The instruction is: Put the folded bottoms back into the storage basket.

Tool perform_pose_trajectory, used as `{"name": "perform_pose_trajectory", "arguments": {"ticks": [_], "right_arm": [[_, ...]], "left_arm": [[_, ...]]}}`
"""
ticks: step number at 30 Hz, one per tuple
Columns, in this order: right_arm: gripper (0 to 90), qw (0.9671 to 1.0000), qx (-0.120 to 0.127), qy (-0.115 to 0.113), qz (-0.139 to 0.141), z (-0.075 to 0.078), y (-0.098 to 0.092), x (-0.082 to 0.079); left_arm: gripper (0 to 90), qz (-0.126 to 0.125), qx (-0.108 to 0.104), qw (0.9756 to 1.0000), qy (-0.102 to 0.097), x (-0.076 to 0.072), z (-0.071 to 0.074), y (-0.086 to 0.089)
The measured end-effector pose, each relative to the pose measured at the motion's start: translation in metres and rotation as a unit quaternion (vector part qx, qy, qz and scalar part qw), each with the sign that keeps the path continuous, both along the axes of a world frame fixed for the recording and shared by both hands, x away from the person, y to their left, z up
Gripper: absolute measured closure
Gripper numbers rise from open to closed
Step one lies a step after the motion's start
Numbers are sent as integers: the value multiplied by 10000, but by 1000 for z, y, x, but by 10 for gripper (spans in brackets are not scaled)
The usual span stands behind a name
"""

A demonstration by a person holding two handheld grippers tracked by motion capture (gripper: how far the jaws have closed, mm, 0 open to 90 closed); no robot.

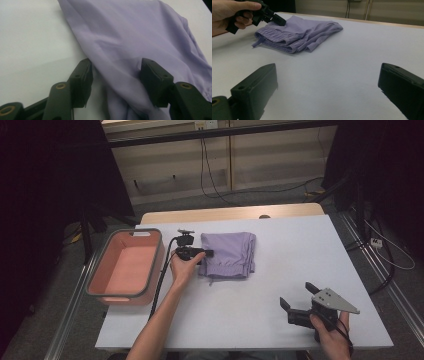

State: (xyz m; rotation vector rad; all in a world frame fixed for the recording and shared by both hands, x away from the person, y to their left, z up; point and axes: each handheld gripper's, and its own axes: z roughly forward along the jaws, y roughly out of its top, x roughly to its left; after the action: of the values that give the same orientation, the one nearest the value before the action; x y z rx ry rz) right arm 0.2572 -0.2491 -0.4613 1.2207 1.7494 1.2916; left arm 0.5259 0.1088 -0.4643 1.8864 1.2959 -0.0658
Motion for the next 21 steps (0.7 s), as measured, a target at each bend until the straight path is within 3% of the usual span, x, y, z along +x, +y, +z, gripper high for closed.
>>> {"name": "perform_pose_trajectory", "arguments": {"ticks": [5,8,10,15,21], "right_arm": [[22,10000,-15,17,22,0,2,0],[22,10000,-27,13,25,0,2,0],[22,10000,-9,22,19,0,1,0],[22,10000,-18,27,1,0,0,0],[22,10000,-12,20,7,0,0,-1]], "left_arm": [[545,-50,-19,9999,132,-3,0,-4],[596,-125,-133,9996,213,-3,-2,-4],[681,-324,-149,9990,251,-5,-3,-6],[792,-547,95,9984,51,-10,-2,-15],[841,-713,107,9974,-98,-13,-1,-15]]}}
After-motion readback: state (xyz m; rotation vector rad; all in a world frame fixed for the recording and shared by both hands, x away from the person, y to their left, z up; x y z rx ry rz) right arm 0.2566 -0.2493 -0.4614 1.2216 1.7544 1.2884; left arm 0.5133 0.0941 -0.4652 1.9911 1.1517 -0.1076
